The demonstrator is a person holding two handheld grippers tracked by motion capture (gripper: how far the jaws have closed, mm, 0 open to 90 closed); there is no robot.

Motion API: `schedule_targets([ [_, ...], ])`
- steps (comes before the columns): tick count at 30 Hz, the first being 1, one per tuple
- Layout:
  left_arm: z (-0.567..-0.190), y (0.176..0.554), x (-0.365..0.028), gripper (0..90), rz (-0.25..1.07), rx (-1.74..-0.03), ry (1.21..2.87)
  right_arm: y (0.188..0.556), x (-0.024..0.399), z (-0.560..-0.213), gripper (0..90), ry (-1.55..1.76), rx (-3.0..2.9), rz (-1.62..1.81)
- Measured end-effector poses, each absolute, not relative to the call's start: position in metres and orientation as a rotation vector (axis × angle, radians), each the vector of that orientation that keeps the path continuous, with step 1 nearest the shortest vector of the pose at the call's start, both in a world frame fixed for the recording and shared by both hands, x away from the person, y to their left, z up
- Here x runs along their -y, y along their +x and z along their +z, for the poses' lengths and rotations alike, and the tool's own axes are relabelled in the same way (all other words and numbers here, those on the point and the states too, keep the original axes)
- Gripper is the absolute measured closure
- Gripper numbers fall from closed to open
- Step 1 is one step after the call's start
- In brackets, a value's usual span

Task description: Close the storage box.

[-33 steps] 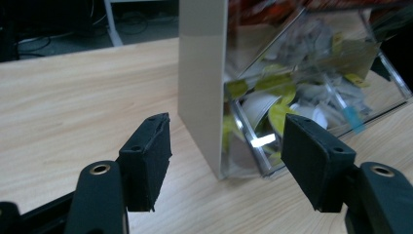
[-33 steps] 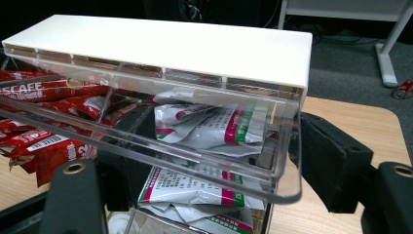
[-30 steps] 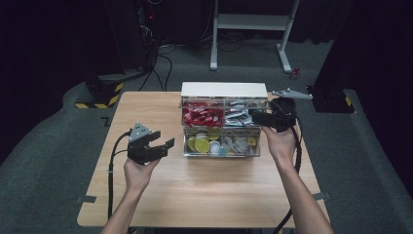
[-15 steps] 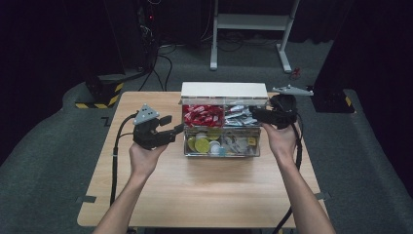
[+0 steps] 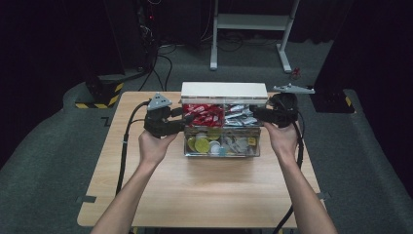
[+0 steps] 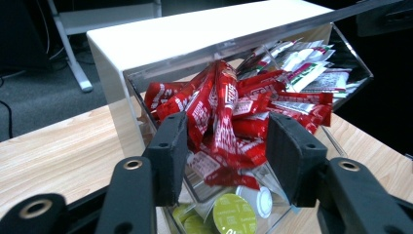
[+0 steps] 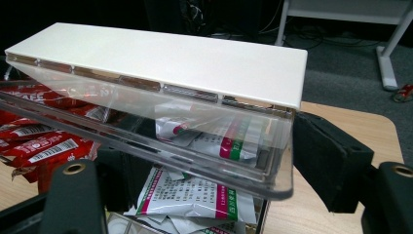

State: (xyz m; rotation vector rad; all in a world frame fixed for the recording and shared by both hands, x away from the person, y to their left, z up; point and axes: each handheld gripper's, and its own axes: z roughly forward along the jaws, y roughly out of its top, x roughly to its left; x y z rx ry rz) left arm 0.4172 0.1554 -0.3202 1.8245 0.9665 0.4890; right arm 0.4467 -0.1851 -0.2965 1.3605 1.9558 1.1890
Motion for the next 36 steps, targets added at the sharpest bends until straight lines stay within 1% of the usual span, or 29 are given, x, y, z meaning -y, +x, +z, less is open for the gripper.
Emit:
schedule_targets([
  [1, -0.32, 0.419, -0.154, 53.6, 0.496, -0.965, 1.837, 0.447, 0.185, -0.297, 25.7, 1.359, -1.956, 1.189],
  [3, -0.321, 0.421, -0.151, 56.5, 0.506, -0.965, 1.854, 0.447, 0.185, -0.296, 25.8, 1.36, -1.952, 1.186],
  [4, -0.32, 0.423, -0.148, 59.9, 0.507, -0.967, 1.863, 0.447, 0.185, -0.296, 25.9, 1.35, -1.951, 1.188],
  [6, -0.32, 0.424, -0.147, 61.2, 0.517, -0.964, 1.873, 0.447, 0.185, -0.295, 25.9, 1.35, -1.95, 1.189],
  [10, -0.32, 0.428, -0.143, 69.3, 0.517, -0.968, 1.888, 0.448, 0.184, -0.295, 26.0, 1.35, -1.943, 1.192],
  [11, -0.32, 0.429, -0.142, 69.3, 0.519, -0.967, 1.896, 0.448, 0.184, -0.295, 26.0, 1.35, -1.943, 1.193],
  [14, -0.321, 0.431, -0.138, 73.0, 0.52, -0.967, 1.914, 0.449, 0.185, -0.295, 26.0, 1.35, -1.942, 1.2],
  [22, -0.322, 0.437, -0.135, 79.1, 0.502, -0.961, 1.924, 0.451, 0.186, -0.297, 26.7, 1.35, -1.947, 1.2],
  [28, -0.319, 0.432, -0.138, 83.4, 0.512, -0.935, 1.925, 0.451, 0.185, -0.296, 27.4, 1.358, -1.944, 1.191],
  [36, -0.313, 0.428, -0.145, 84.5, 0.487, -0.923, 1.894, 0.45, 0.185, -0.296, 27.5, 1.357, -1.945, 1.189],
])
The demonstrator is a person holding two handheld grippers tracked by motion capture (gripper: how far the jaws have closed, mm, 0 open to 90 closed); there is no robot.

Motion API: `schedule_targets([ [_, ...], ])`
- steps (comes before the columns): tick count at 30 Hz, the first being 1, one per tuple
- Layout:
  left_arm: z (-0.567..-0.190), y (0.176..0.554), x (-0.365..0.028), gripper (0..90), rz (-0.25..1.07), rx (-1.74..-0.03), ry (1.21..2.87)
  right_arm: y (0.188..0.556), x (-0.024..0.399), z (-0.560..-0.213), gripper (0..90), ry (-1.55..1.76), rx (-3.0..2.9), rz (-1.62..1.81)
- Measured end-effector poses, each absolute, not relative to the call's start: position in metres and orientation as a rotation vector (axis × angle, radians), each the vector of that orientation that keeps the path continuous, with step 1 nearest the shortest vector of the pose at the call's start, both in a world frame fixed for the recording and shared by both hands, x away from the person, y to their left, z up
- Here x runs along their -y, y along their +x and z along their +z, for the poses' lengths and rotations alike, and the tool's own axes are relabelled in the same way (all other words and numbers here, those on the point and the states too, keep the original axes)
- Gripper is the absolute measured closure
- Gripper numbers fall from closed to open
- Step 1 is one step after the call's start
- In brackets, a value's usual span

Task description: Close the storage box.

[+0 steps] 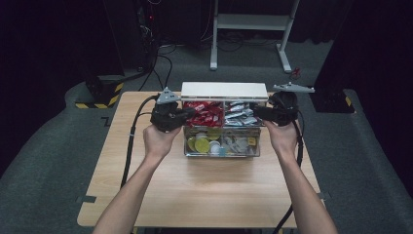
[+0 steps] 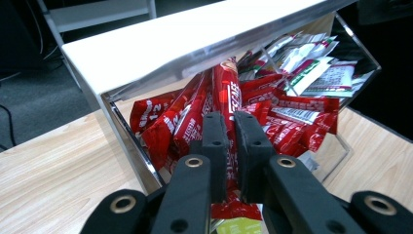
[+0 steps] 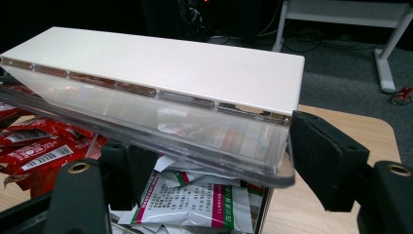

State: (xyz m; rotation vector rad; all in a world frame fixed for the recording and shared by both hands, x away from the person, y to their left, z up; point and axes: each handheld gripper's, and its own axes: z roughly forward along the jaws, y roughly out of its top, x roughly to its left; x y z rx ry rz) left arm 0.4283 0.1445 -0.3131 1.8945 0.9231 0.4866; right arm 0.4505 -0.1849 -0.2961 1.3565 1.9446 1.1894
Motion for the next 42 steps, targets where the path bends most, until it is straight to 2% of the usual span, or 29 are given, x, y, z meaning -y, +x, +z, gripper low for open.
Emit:
schedule_targets([
  [42, -0.317, 0.376, -0.205, 86.0, 0.434, -0.938, 1.792, 0.449, 0.181, -0.293, 28.3, 1.362, -1.931, 1.156],
])
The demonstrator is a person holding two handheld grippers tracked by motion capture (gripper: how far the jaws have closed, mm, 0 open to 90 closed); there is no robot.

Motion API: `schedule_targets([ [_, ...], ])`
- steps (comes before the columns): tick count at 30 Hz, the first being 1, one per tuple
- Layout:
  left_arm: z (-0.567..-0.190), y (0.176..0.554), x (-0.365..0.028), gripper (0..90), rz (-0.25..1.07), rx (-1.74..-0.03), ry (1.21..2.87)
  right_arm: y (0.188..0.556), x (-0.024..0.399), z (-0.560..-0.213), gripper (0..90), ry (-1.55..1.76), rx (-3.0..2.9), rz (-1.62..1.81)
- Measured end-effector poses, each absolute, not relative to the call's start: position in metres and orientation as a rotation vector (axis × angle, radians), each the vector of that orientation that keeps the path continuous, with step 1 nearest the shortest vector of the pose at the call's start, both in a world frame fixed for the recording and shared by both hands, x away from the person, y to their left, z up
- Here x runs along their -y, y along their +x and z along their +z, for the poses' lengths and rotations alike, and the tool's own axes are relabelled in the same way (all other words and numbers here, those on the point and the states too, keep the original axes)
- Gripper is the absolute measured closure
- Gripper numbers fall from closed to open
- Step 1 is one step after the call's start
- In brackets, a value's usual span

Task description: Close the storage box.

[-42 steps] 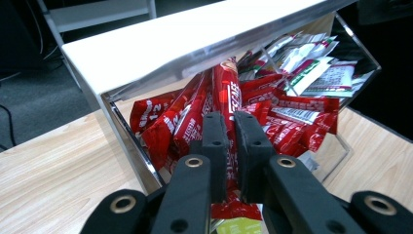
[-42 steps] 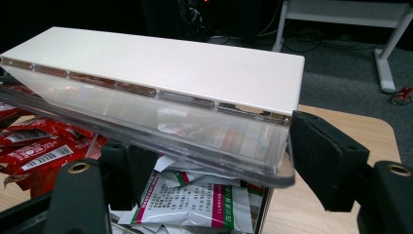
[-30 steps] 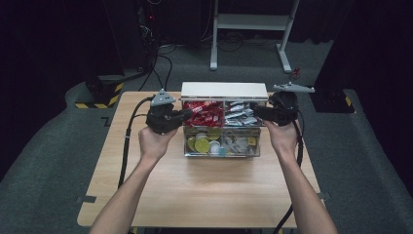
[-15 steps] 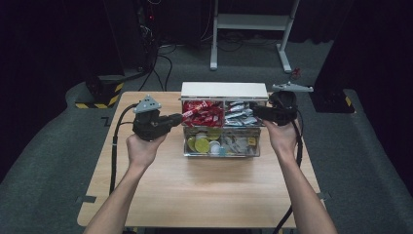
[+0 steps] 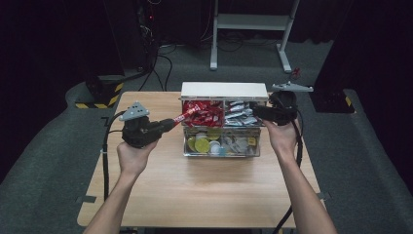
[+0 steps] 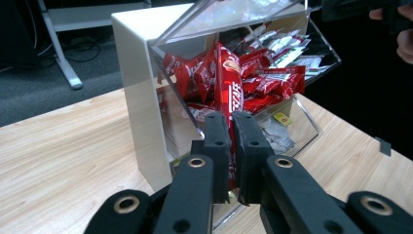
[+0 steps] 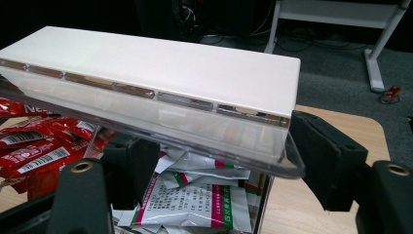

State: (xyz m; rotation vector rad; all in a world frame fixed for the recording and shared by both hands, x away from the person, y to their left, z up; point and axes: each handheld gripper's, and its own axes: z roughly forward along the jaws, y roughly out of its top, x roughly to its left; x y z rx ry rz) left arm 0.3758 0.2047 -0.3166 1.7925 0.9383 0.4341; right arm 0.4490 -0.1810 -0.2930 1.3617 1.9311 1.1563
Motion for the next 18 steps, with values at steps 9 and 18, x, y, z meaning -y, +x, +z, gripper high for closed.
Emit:
schedule_targets([
  [9, -0.316, 0.367, -0.218, 86.1, 0.447, -0.967, 1.759, 0.449, 0.181, -0.293, 28.8, 1.362, -1.932, 1.155],
  [18, -0.317, 0.362, -0.228, 86.0, 0.441, -0.986, 1.738, 0.449, 0.181, -0.293, 28.7, 1.372, -1.928, 1.161],
])
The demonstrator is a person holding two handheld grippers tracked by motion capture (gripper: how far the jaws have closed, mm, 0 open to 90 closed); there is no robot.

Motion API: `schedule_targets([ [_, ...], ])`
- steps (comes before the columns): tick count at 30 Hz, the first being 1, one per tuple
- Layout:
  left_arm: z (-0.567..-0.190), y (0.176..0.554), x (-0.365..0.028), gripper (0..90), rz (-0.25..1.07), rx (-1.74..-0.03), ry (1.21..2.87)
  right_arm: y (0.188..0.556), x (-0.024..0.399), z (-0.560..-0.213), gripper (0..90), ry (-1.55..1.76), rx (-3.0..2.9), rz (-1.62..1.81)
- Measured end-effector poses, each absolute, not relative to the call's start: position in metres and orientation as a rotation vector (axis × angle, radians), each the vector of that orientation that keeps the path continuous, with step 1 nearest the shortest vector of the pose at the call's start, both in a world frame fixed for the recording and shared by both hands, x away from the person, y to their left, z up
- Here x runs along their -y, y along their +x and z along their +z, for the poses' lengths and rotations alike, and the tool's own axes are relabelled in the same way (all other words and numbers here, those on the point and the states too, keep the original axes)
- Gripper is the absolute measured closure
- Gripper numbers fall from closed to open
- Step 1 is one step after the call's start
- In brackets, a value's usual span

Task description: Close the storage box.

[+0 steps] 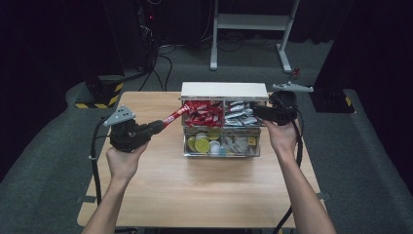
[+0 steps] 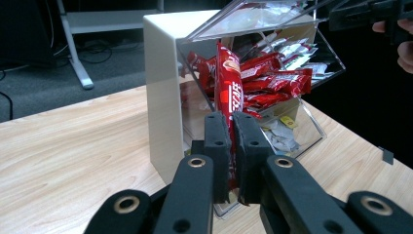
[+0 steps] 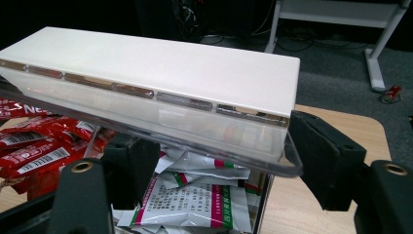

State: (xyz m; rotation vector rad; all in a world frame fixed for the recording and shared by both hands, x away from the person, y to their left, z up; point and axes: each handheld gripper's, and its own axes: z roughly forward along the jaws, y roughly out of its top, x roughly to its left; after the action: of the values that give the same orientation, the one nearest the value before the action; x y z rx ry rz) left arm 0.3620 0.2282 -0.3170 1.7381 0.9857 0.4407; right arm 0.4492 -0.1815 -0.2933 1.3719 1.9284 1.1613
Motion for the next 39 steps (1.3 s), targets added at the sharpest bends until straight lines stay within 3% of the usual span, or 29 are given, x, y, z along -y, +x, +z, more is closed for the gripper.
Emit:
schedule_targets([
  [22, -0.328, 0.344, -0.246, 86.1, 0.538, -1.037, 1.684, 0.447, 0.184, -0.294, 31.3, 1.382, -1.927, 1.171],
  [39, -0.355, 0.344, -0.267, 86.1, 0.502, -1.121, 1.614, 0.447, 0.186, -0.295, 31.9, 1.371, -1.94, 1.173],
])
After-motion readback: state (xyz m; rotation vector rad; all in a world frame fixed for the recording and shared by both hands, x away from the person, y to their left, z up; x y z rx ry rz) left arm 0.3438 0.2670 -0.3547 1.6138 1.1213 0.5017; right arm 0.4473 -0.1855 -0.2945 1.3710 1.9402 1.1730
